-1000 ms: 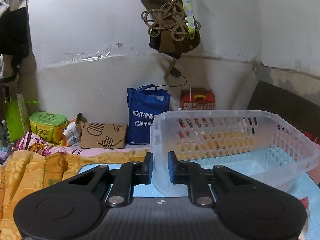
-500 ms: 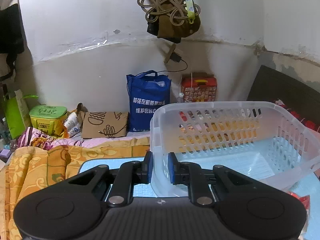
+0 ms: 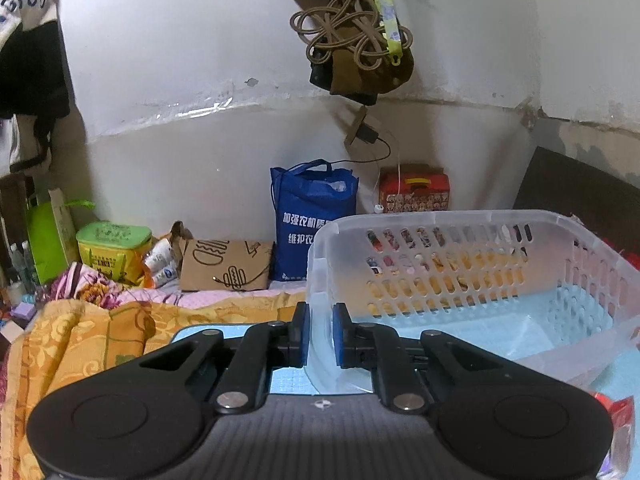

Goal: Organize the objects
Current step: 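Reach the right gripper to the red box and close on it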

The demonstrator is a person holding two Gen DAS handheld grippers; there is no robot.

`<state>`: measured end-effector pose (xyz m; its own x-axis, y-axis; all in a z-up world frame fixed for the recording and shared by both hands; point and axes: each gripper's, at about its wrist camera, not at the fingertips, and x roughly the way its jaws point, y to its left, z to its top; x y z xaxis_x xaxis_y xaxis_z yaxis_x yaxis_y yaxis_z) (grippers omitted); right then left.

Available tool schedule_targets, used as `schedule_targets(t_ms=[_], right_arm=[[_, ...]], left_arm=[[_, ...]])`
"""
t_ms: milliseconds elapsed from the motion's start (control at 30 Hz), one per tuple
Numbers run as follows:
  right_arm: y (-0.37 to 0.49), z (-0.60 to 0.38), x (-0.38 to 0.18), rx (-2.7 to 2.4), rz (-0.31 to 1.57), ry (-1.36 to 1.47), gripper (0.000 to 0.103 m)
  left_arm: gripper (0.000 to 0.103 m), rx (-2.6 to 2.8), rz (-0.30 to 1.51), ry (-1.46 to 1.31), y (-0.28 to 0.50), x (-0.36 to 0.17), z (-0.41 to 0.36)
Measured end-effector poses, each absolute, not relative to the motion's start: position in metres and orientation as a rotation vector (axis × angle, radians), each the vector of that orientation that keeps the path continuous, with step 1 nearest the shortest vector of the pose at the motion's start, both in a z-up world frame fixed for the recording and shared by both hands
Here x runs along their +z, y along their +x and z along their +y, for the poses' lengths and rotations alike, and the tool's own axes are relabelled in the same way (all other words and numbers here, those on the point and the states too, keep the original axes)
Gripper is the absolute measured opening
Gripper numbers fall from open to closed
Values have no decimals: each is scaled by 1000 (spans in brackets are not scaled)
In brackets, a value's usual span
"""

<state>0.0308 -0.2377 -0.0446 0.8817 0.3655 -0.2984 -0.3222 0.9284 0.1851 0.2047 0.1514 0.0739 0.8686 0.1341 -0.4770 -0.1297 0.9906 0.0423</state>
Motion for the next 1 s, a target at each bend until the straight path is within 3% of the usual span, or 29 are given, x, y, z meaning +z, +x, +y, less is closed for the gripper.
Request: schedule_targets(t_ms=[400,833,900,967,1000], right_arm=[[45,-226,-40,288,358,109,101],[112,-202,-41,389,501,74,79],[116,-200,-44,404,520,72,73],[116,-201,-45,419,533,85,56],[115,-202,-45,419,537,89,56]], left_arm=[[20,117,436,19,195,67,150],[24,76,392,5,191,61,156],[24,72,393,-8,192,61,158],[24,77,392,-7,193,60,157],[24,81,393,-3,193,61,156]])
